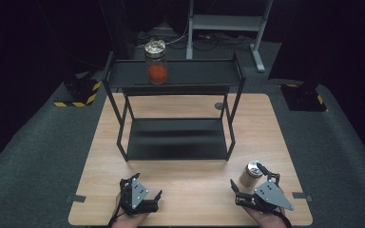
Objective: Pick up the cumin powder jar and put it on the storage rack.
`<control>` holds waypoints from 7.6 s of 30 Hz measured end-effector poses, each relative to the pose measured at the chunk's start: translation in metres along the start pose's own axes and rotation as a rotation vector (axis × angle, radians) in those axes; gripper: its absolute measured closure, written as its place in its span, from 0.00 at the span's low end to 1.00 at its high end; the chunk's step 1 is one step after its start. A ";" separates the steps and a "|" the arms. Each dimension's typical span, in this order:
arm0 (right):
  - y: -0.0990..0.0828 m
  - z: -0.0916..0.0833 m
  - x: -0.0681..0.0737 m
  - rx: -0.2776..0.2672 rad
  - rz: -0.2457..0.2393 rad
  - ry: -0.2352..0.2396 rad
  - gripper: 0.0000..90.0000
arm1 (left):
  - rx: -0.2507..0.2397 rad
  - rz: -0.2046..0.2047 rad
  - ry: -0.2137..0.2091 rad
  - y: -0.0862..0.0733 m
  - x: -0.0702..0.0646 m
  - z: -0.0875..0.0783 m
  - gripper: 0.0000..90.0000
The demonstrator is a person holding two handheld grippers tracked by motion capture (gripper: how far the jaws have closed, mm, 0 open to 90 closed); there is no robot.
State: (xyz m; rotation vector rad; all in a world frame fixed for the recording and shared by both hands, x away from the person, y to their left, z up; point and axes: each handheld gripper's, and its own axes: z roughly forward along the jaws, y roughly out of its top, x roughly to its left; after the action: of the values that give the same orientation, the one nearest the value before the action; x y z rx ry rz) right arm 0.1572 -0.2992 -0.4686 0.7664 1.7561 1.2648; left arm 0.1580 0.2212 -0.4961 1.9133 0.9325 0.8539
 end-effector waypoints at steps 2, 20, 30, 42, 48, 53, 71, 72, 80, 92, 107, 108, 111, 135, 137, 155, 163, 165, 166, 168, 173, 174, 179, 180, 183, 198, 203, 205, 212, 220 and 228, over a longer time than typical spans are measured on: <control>-0.001 0.000 -0.002 0.001 0.009 -0.013 0.00 | 0.000 0.005 0.001 0.000 -0.001 0.000 0.01; -0.016 0.000 -0.014 0.027 0.079 -0.103 0.00 | -0.004 0.018 -0.002 -0.001 -0.001 0.000 0.01; -0.024 0.002 -0.018 0.045 0.144 -0.132 0.00 | -0.007 0.021 -0.003 -0.001 -0.002 -0.001 0.01; -0.032 0.006 -0.024 0.051 0.188 -0.122 0.06 | -0.009 0.025 -0.006 -0.001 -0.002 -0.001 0.01; -0.035 0.009 -0.026 0.062 0.193 -0.108 0.17 | -0.010 0.028 -0.006 -0.002 -0.002 -0.001 0.01; -0.038 0.011 -0.029 0.057 0.201 -0.079 0.27 | -0.011 0.031 -0.006 -0.002 -0.002 -0.001 0.01; -0.040 0.013 -0.027 0.040 0.219 -0.075 0.38 | -0.011 0.035 -0.018 -0.002 0.000 -0.001 0.01; -0.040 0.013 -0.027 0.040 0.219 -0.075 0.38 | -0.012 0.033 -0.020 -0.002 0.000 -0.001 0.01; -0.024 0.007 -0.021 0.006 0.201 -0.052 0.38 | -0.017 0.038 -0.026 -0.003 0.001 -0.001 0.01; 0.010 0.014 -0.009 -0.049 0.193 0.003 0.38 | -0.019 0.044 -0.029 -0.003 0.001 -0.001 0.01; 0.048 0.038 -0.003 -0.088 0.178 0.051 0.38 | -0.026 0.055 -0.039 -0.004 0.002 -0.002 0.01; 0.051 0.040 -0.002 -0.088 0.174 0.052 0.38 | -0.027 0.056 -0.039 -0.004 0.002 -0.002 0.01; 0.056 0.043 -0.002 -0.090 0.169 0.058 0.38 | -0.028 0.062 -0.039 -0.005 0.001 -0.002 0.01; 0.089 0.065 -0.004 -0.138 0.169 0.087 0.38 | -0.032 0.066 -0.044 -0.005 0.002 -0.003 0.01; 0.091 0.066 -0.005 -0.139 0.171 0.089 0.38 | -0.031 0.066 -0.043 -0.005 0.002 -0.003 0.01; 0.112 0.079 -0.005 -0.162 0.158 0.095 0.38 | -0.032 0.075 -0.042 -0.005 0.001 -0.003 0.01; 0.123 0.082 -0.006 -0.179 0.149 0.094 0.38 | -0.032 0.069 -0.044 -0.005 0.001 -0.003 0.01; 0.126 0.082 -0.007 -0.185 0.150 0.095 0.38 | -0.032 0.069 -0.044 -0.005 0.002 -0.003 0.01; 0.126 0.082 -0.007 -0.185 0.150 0.095 0.38 | -0.032 0.069 -0.044 -0.005 0.002 -0.003 0.01; 0.132 0.083 -0.008 -0.195 0.147 0.092 0.38 | -0.034 0.070 -0.044 -0.006 0.002 -0.003 0.01; 0.140 0.084 -0.011 -0.211 0.151 0.089 0.38 | -0.034 0.069 -0.045 -0.006 0.002 -0.003 0.01; 0.140 0.084 -0.011 -0.211 0.151 0.089 0.38 | -0.034 0.069 -0.045 -0.006 0.002 -0.003 0.01; 0.151 0.085 -0.015 -0.232 0.153 0.082 0.38 | -0.036 0.069 -0.046 -0.006 0.002 -0.003 0.01; 0.153 0.085 -0.015 -0.235 0.151 0.081 0.38 | -0.036 0.069 -0.045 -0.006 0.002 -0.003 0.01; 0.159 0.086 -0.016 -0.245 0.147 0.075 0.38 | -0.036 0.068 -0.045 -0.006 0.002 -0.003 0.01; 0.189 0.092 -0.021 -0.294 0.139 0.050 0.38 | -0.039 0.067 -0.047 -0.007 0.002 -0.003 0.01; 0.198 0.094 -0.023 -0.312 0.143 0.039 0.38 | -0.039 0.070 -0.047 -0.007 0.002 -0.004 0.01; 0.202 0.096 -0.023 -0.315 0.144 0.036 0.38 | -0.040 0.070 -0.047 -0.007 0.002 -0.004 0.01; 0.210 0.106 -0.026 -0.317 0.152 0.020 0.38 | -0.045 0.066 -0.050 -0.008 0.003 -0.004 0.01; 0.221 0.120 -0.027 -0.317 0.161 0.012 0.38 | -0.048 0.063 -0.051 -0.008 0.003 -0.004 0.01; 0.234 0.134 -0.026 -0.306 0.154 0.008 0.38 | -0.055 0.061 -0.052 -0.010 0.004 -0.005 0.01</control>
State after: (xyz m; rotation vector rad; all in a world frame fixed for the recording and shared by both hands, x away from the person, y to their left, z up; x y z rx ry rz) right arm 0.2907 -0.1882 -0.2600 0.7274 1.4843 1.5967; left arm 0.1532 0.2299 -0.5016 1.9161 0.8153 0.8533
